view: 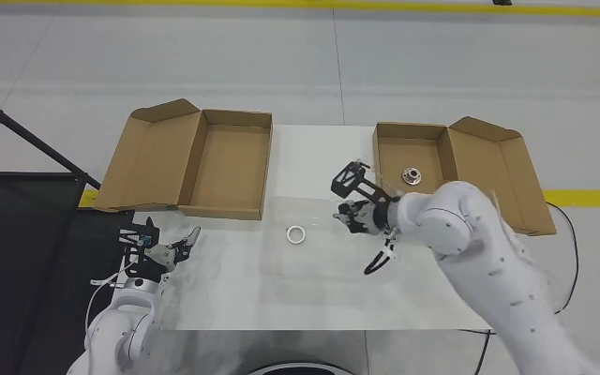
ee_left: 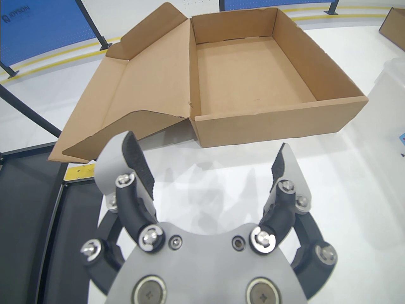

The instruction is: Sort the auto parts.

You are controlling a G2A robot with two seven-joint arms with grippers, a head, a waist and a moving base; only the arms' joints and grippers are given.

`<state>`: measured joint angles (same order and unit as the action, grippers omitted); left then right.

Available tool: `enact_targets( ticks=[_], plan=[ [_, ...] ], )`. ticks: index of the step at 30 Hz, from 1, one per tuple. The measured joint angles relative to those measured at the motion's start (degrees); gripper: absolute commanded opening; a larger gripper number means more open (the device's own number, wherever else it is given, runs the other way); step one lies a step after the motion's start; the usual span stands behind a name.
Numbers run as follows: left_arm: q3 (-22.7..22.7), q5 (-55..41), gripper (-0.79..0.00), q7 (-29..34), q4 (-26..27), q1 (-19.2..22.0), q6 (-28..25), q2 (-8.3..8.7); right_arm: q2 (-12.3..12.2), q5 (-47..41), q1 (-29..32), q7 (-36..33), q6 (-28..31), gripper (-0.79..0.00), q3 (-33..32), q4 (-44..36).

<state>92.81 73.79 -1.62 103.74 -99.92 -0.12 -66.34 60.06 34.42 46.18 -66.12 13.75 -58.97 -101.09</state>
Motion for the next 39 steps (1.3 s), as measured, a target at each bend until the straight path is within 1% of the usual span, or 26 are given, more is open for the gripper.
enact_targets(
  ticks=[4, 6, 15, 18, 20, 23, 24, 29, 35, 39],
  plan=[
    [0.00, 0.00, 0.000, 0.00, 0.00, 0.00, 0.00, 0.00, -1.13, -2.83, 5.87, 7.83, 2.30, -0.785, -6.95, -2.92],
    [0.00, 0.00, 0.000, 0.00, 0.00, 0.00, 0.00, 0.00, -1.58, -4.64, 8.37, 11.10, 4.47, -0.785, -10.04, -3.38],
    [0.00, 0.00, 0.000, 0.00, 0.00, 0.00, 0.00, 0.00, -2.64, -10.34, 15.88, 23.72, 11.95, -0.785, -19.66, -3.74],
    [0.00, 0.00, 0.000, 0.00, 0.00, 0.00, 0.00, 0.00, -2.88, -10.90, 18.00, 26.09, 13.24, -0.785, -21.75, -4.44],
    [0.00, 0.00, 0.000, 0.00, 0.00, 0.00, 0.00, 0.00, -3.01, -10.88, 18.72, 26.27, 13.42, -0.785, -22.53, -4.88],
    [0.00, 0.00, 0.000, 0.00, 0.00, 0.00, 0.00, 0.00, -3.21, -9.91, 19.34, 25.55, 12.43, -0.785, -23.29, -5.62],
    [0.00, 0.00, 0.000, 0.00, 0.00, 0.00, 0.00, 0.00, -3.29, -9.08, 19.42, 24.84, 11.22, -0.785, -23.51, -5.91],
    [0.00, 0.00, 0.000, 0.00, 0.00, 0.00, 0.00, 0.00, -3.55, -4.54, 18.45, 19.51, 2.30, -0.785, -23.48, -6.79],
    [0.00, 0.00, 0.000, 0.00, 0.00, 0.00, 0.00, 0.00, -3.63, 2.14, 12.49, 8.73, -7.84, -0.785, -20.12, -4.82],
    [0.00, 0.00, 0.000, 0.00, 0.00, 0.00, 0.00, 0.00, -3.11, 8.55, 6.19, 0.61, -15.34, -0.785, -14.68, 0.32]
  ],
)
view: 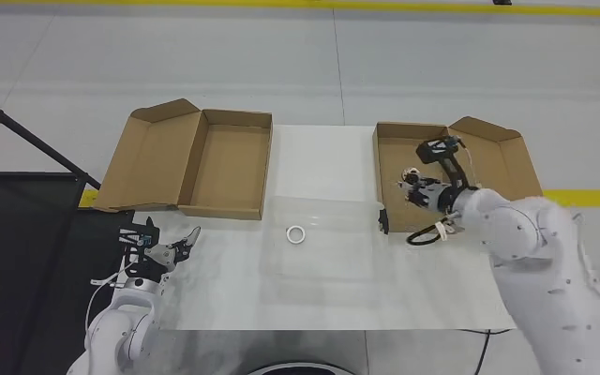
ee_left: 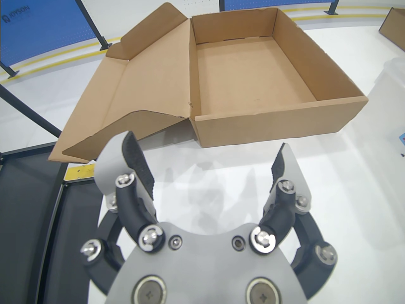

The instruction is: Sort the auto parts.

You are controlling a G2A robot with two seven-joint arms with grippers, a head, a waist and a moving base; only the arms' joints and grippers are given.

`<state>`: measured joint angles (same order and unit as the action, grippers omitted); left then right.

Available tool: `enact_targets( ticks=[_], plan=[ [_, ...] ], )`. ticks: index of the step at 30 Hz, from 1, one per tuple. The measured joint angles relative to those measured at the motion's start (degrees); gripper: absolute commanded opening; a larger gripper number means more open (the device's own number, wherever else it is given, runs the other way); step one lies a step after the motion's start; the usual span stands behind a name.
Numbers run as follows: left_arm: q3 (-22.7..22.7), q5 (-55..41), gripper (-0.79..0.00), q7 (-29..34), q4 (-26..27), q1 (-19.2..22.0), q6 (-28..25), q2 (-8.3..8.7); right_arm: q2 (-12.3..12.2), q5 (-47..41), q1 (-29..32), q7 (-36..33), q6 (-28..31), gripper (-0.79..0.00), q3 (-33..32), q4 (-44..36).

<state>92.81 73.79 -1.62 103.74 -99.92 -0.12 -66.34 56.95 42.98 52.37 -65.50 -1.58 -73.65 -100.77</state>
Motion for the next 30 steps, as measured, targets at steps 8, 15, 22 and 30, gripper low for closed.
enact_targets(
  ticks=[8, 15, 22, 30],
  plan=[
    [0.00, 0.00, 0.000, 0.00, 0.00, 0.00, 0.00, 0.00, 2.24, 5.89, -11.18, -6.13, -8.13, -0.785, 10.61, 13.23],
    [0.00, 0.00, 0.000, 0.00, 0.00, 0.00, 0.00, 0.00, 3.82, 5.22, -17.57, -8.38, -8.63, -0.785, 14.61, 25.46],
    [0.00, 0.00, 0.000, 0.00, 0.00, 0.00, 0.00, 0.00, 5.18, 7.31, -21.09, -11.10, -10.79, -0.785, 18.39, 31.83],
    [0.00, 0.00, 0.000, 0.00, 0.00, 0.00, 0.00, 0.00, 6.21, 7.71, -22.96, -11.97, -11.45, -0.785, 20.07, 36.68]
  ],
)
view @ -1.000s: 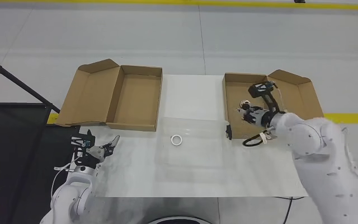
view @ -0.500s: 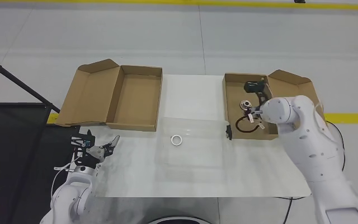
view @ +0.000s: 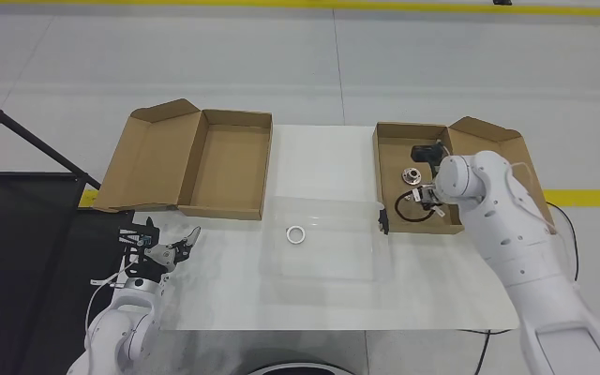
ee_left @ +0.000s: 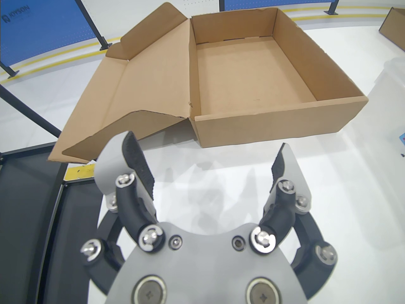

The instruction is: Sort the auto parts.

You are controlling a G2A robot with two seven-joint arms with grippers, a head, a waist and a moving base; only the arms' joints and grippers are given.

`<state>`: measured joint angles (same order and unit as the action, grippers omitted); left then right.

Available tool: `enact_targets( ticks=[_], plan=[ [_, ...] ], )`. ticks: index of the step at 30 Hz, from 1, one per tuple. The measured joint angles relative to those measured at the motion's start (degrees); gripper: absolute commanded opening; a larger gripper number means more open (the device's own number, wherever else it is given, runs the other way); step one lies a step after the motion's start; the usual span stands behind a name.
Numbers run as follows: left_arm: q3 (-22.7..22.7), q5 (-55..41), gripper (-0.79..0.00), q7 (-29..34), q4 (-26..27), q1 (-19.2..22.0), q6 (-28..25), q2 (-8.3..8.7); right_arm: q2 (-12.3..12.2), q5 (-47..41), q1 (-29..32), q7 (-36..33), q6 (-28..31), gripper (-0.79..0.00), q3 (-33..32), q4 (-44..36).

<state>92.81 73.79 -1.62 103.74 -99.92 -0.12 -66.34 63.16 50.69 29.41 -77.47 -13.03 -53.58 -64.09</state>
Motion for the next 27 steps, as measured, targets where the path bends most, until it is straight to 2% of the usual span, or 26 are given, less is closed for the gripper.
enact_targets(
  ticks=[5, 11, 15, 21, 25, 27],
  plan=[
    [0.00, 0.00, 0.000, 0.00, 0.00, 0.00, 0.00, 0.00, 0.59, -0.94, -0.92, 0.58, 0.65, -0.785, 0.45, 2.64],
    [0.00, 0.00, 0.000, 0.00, 0.00, 0.00, 0.00, 0.00, 1.27, -1.68, -1.93, 0.97, 1.28, -0.705, 1.06, 5.20],
    [0.00, 0.00, 0.000, 0.00, 0.00, 0.00, 0.00, 0.00, 1.71, -1.88, -2.53, 1.02, 1.37, -0.702, 1.49, 6.37],
    [0.00, 0.00, 0.000, 0.00, 0.00, 0.00, 0.00, 0.00, 2.15, -2.01, -3.08, 1.19, 1.62, -0.646, 1.75, 7.45],
    [0.00, 0.00, 0.000, 0.00, 0.00, 0.00, 0.00, 0.00, 2.23, -1.69, -3.15, 0.97, 1.56, -0.566, 1.62, 7.32],
    [0.00, 0.00, 0.000, 0.00, 0.00, 0.00, 0.00, 0.00, 2.15, -1.35, -3.03, 0.85, 1.35, -0.560, 1.31, 6.86]
  ],
)
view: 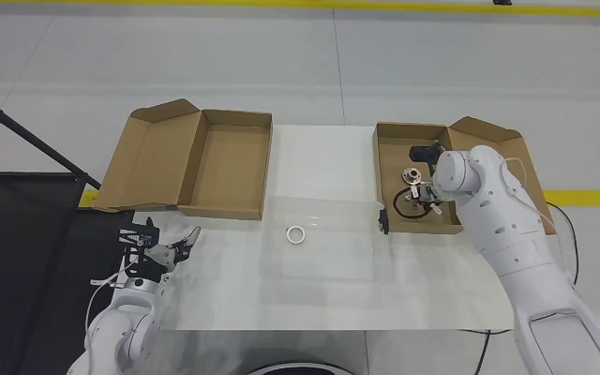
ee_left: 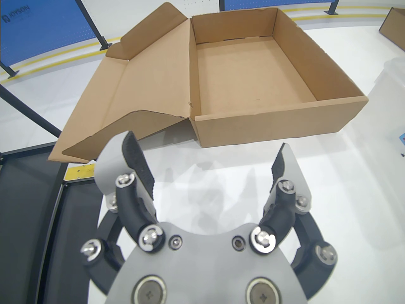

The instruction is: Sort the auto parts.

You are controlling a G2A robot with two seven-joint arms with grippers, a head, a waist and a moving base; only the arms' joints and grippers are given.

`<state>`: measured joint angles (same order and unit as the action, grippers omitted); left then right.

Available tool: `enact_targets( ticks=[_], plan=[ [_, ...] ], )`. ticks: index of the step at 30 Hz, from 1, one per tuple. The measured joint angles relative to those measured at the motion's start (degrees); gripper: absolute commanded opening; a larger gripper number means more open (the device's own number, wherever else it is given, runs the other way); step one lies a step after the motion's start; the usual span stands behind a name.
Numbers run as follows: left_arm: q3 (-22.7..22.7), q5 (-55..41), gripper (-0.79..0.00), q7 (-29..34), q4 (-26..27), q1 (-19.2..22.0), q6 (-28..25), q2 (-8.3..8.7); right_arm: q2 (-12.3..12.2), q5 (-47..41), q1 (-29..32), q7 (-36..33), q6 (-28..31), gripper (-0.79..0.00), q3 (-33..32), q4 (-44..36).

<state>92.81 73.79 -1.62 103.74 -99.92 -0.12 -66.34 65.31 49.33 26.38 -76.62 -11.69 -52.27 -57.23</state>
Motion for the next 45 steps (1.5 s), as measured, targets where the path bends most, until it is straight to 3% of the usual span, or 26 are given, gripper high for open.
enact_targets(
  ticks=[4, 5, 6, 8, 9, 17, 28, 38, 42, 45],
  plan=[
    [0.00, 0.00, 0.000, 0.00, 0.00, 0.00, 0.00, 0.00, -0.49, 0.86, 0.93, 0.16, -0.65, -0.511, -1.33, -2.63],
    [0.00, 0.00, 0.000, 0.00, 0.00, 0.00, 0.00, 0.00, -0.68, 1.19, 1.29, 0.12, -0.86, -0.342, -1.77, -3.60],
    [0.00, 0.00, 0.000, 0.00, 0.00, 0.00, 0.00, 0.00, -0.97, 1.62, 1.87, 0.02, -1.16, -0.234, -2.47, -5.19],
    [0.00, 0.00, 0.000, 0.00, 0.00, 0.00, 0.00, 0.00, -1.51, 2.37, 3.06, -0.05, -1.53, -0.040, -3.76, -8.21],
    [0.00, 0.00, 0.000, 0.00, 0.00, 0.00, 0.00, 0.00, -1.92, 2.91, 4.11, -0.05, -1.65, 0.000, -4.75, -10.65],
    [0.00, 0.00, 0.000, 0.00, 0.00, 0.00, 0.00, 0.00, -4.82, 6.28, 14.33, 1.00, -0.59, 0.000, -13.02, -30.68],
    [-0.25, 2.49, 0.000, -1.76, 0.71, -0.17, -2.58, -0.07, -7.09, 5.55, 28.74, 5.77, 9.32, 0.000, -21.88, -54.52],
    [0.31, 2.86, 0.000, -3.12, 1.48, -0.55, -3.75, -0.21, -6.64, 12.04, 30.61, 3.39, 6.04, 0.000, -16.40, -63.78],
    [1.11, 3.01, 0.000, -3.63, 2.52, -0.83, -6.46, -0.09, -6.41, 14.85, 30.80, 2.59, 4.51, 0.000, -14.98, -65.76],
    [2.33, 5.18, 0.000, -3.68, 5.57, -1.38, -9.71, 0.25, -6.49, 16.17, 32.04, 3.22, 6.55, 0.000, -14.75, -68.33]
  ],
)
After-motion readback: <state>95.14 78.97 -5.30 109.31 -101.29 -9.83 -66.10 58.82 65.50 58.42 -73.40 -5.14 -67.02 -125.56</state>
